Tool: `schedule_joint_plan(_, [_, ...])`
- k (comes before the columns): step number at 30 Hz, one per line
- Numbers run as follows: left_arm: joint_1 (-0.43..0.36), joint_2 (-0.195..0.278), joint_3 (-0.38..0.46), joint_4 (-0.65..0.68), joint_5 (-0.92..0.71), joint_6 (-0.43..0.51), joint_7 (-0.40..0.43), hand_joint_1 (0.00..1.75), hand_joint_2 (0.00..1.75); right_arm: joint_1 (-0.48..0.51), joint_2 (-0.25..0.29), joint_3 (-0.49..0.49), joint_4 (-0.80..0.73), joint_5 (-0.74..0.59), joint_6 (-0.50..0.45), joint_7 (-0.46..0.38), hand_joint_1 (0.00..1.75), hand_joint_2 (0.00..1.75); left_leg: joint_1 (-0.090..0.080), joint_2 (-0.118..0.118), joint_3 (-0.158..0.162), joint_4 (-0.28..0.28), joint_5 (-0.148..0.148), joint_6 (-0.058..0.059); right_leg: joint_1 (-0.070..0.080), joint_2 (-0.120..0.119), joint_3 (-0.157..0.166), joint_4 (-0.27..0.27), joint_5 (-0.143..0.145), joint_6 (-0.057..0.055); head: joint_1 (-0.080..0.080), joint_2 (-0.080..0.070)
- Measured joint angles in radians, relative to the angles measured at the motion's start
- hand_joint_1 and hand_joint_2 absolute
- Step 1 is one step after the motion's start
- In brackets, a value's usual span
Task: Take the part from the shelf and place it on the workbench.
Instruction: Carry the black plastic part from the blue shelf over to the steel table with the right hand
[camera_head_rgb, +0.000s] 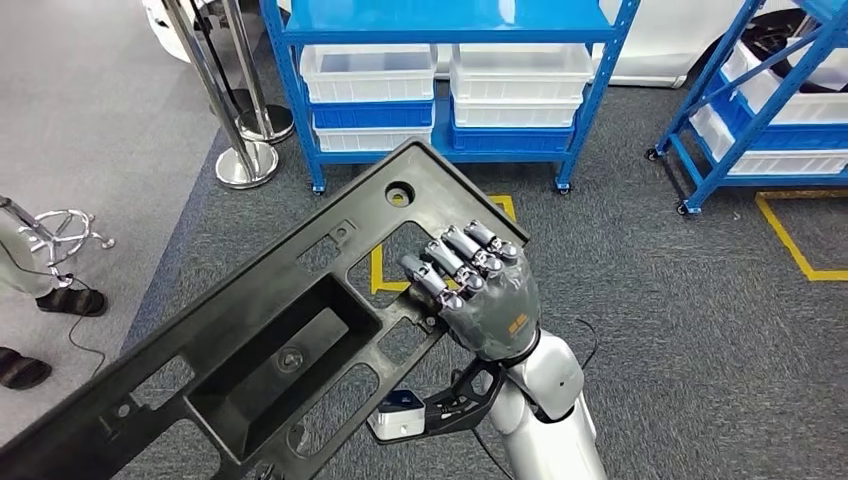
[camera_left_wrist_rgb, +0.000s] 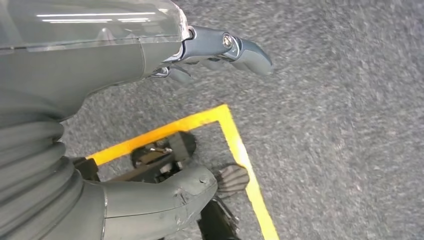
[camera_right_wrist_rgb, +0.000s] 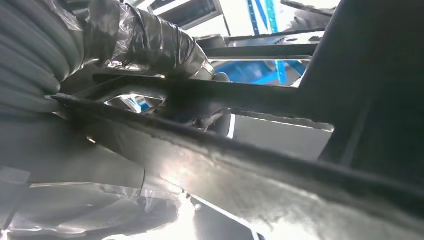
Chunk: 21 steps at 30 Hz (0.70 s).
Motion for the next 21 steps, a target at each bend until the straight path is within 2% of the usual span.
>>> schedule_joint_plan(1, [0.000,0.000,0.000,0.000,0.001,0.000,-0.001,0.00,1.75,0.000,0.000,0.000,0.002,0.004,0.000,0.000,1.75,1.75,0.002,0.002,-0.014,-0.002,0.015,0.009,-0.001,0.002,-0.014,0.032,-0.043,0.002,0.001,0.000])
schedule_joint_plan(3, [-0.002,-0.001,0.000,0.000,0.002,-0.001,-0.008,0.00,1.75,-0.001,0.000,0.000,0.007,0.013,0.000,0.000,1.75,1.75,0.000,0.004,-0.049,-0.003,0.041,0.020,-0.001,0.004,-0.047,0.147,-0.155,0.002,0.001,0.000])
schedule_joint_plan(4, [-0.002,-0.002,0.000,0.000,0.003,-0.002,-0.013,0.00,1.75,-0.001,0.000,0.000,0.009,0.016,0.000,0.001,1.75,1.75,-0.001,0.004,-0.067,-0.003,0.053,0.022,-0.001,0.005,-0.058,0.210,-0.187,0.003,0.001,0.000])
schedule_joint_plan(5, [-0.001,-0.003,0.000,0.000,0.003,0.000,-0.018,0.00,1.75,-0.002,0.000,0.000,0.014,0.019,0.000,0.005,1.75,1.75,-0.003,0.005,-0.086,-0.003,0.067,0.021,0.000,0.005,-0.062,0.260,-0.190,0.002,0.001,0.000])
schedule_joint_plan(6, [0.000,-0.004,0.000,0.000,0.003,0.002,-0.023,0.00,1.75,-0.003,-0.001,0.000,0.020,0.024,0.000,0.015,1.75,1.75,-0.005,0.006,-0.104,-0.002,0.080,0.021,0.001,0.005,-0.055,0.287,-0.168,0.000,0.001,0.000])
schedule_joint_plan(7, [0.001,-0.006,0.000,0.000,0.003,0.004,-0.027,0.00,1.75,-0.003,-0.002,0.001,0.027,0.032,0.000,0.031,1.75,1.75,-0.007,0.006,-0.122,-0.002,0.093,0.020,0.002,0.005,-0.033,0.287,-0.134,-0.004,0.001,0.000])
schedule_joint_plan(8, [0.002,-0.007,0.000,0.000,0.004,0.006,-0.029,0.00,1.75,-0.004,-0.005,0.003,0.033,0.044,0.000,0.054,1.75,1.75,-0.009,0.006,-0.137,0.000,0.106,0.018,0.004,0.005,0.007,0.254,-0.109,-0.011,0.001,0.000])
schedule_joint_plan(9, [0.003,-0.008,0.000,0.000,0.005,0.007,-0.030,0.00,1.75,-0.006,-0.010,0.009,0.035,0.059,0.000,0.080,1.75,1.75,-0.011,0.006,-0.150,0.002,0.115,0.016,0.008,0.005,0.066,0.196,-0.108,-0.019,0.001,0.000])
schedule_joint_plan(10, [0.003,-0.009,0.000,0.000,0.005,0.008,-0.031,0.00,1.75,-0.010,-0.017,0.021,0.035,0.074,0.000,0.110,1.75,1.75,-0.013,0.005,-0.158,0.006,0.123,0.013,0.013,0.005,0.130,0.120,-0.125,-0.026,0.001,0.000])
schedule_joint_plan(11, [0.003,-0.010,0.000,0.000,0.005,0.008,-0.032,0.00,1.75,-0.016,-0.028,0.039,0.033,0.085,0.000,0.137,1.75,1.75,-0.015,0.005,-0.165,0.012,0.129,0.009,0.016,0.004,0.184,0.048,-0.155,-0.030,0.000,0.000])
schedule_joint_plan(12, [0.002,-0.011,0.000,0.000,0.005,0.009,-0.033,0.00,1.75,-0.023,-0.040,0.059,0.032,0.094,0.000,0.159,1.75,1.75,-0.016,0.006,-0.170,0.015,0.135,0.004,0.018,0.005,0.218,-0.001,-0.177,-0.032,0.000,0.000])
schedule_joint_plan(14, [0.000,-0.011,0.000,0.000,0.004,0.009,-0.036,0.00,1.75,-0.031,-0.062,0.090,0.032,0.097,0.000,0.177,1.75,1.75,-0.015,0.006,-0.181,0.023,0.144,-0.008,0.017,0.006,0.228,-0.037,-0.186,-0.035,0.000,0.000])
schedule_joint_plan(15, [0.000,-0.011,0.000,0.000,0.003,0.009,-0.037,0.00,1.75,-0.031,-0.068,0.099,0.033,0.095,0.000,0.175,1.75,1.75,-0.013,0.005,-0.188,0.034,0.134,-0.014,0.015,0.007,0.223,-0.037,-0.179,-0.039,0.000,0.000])
schedule_joint_plan(16, [0.000,-0.012,0.000,0.000,0.002,0.009,-0.038,0.00,1.75,-0.031,-0.073,0.104,0.034,0.093,0.000,0.172,1.75,1.75,-0.011,0.003,-0.199,0.061,0.108,-0.021,0.013,0.007,0.220,-0.038,-0.171,-0.044,0.000,0.000])
schedule_joint_plan(17, [0.000,-0.012,0.000,0.000,0.001,0.009,-0.038,0.00,1.75,-0.031,-0.076,0.108,0.035,0.091,0.000,0.170,1.75,1.75,-0.007,0.002,-0.216,0.108,0.070,-0.027,0.011,0.008,0.215,-0.039,-0.165,-0.047,-0.001,0.000])
schedule_joint_plan(19, [-0.001,-0.013,0.000,0.000,0.001,0.009,-0.040,0.00,1.75,-0.032,-0.084,0.113,0.038,0.088,0.000,0.169,1.75,1.75,0.000,0.001,-0.256,0.233,-0.004,-0.039,0.011,0.013,0.202,-0.037,-0.155,-0.050,-0.001,0.000])
schedule_joint_plan(20, [-0.001,-0.013,0.000,0.000,0.002,0.009,-0.041,0.00,1.75,-0.032,-0.087,0.114,0.039,0.087,0.000,0.169,1.75,1.75,0.003,0.001,-0.266,0.278,-0.020,-0.043,0.011,0.018,0.196,-0.036,-0.151,-0.050,-0.001,0.000])
schedule_joint_plan(21, [-0.002,-0.013,0.000,0.000,0.002,0.010,-0.042,0.00,1.75,-0.032,-0.090,0.116,0.041,0.087,0.000,0.168,1.75,1.75,0.006,0.001,-0.261,0.292,-0.016,-0.046,0.011,0.025,0.191,-0.034,-0.147,-0.048,-0.001,0.000])
